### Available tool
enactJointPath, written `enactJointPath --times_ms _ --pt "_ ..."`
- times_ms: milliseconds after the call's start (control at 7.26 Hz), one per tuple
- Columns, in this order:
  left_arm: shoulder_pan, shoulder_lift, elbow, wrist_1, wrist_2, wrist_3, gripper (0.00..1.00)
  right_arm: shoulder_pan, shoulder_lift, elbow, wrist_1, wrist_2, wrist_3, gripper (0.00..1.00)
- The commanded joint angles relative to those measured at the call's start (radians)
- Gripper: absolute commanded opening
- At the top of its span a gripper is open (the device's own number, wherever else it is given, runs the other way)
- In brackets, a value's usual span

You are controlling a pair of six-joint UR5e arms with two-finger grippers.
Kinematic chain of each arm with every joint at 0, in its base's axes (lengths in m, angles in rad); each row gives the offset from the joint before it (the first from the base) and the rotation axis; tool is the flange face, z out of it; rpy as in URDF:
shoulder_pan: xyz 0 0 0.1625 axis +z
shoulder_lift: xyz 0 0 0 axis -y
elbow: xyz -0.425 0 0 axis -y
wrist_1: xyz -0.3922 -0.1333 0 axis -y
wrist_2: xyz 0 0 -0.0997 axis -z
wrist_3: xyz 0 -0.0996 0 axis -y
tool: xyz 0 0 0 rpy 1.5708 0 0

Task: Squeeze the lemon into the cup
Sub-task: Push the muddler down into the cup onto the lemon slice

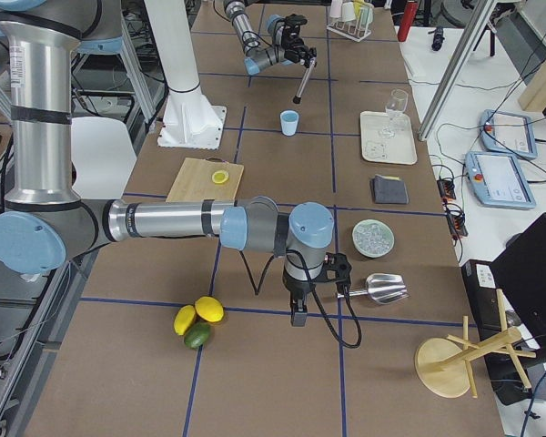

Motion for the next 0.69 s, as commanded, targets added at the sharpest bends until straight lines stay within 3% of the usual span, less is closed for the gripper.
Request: enactJointPath --times_ms 0,551 --pt "0.040 -0.018 0.082 -0.059 0.039 0.001 0.00 0.006 -0.002 0.000 0.001 0.000 0.001 1.00" --pt "0.071 -0.018 0.160 -0.060 0.078 0.002 0.00 0.011 -0.002 0.000 0.001 0.000 0.004 1.00"
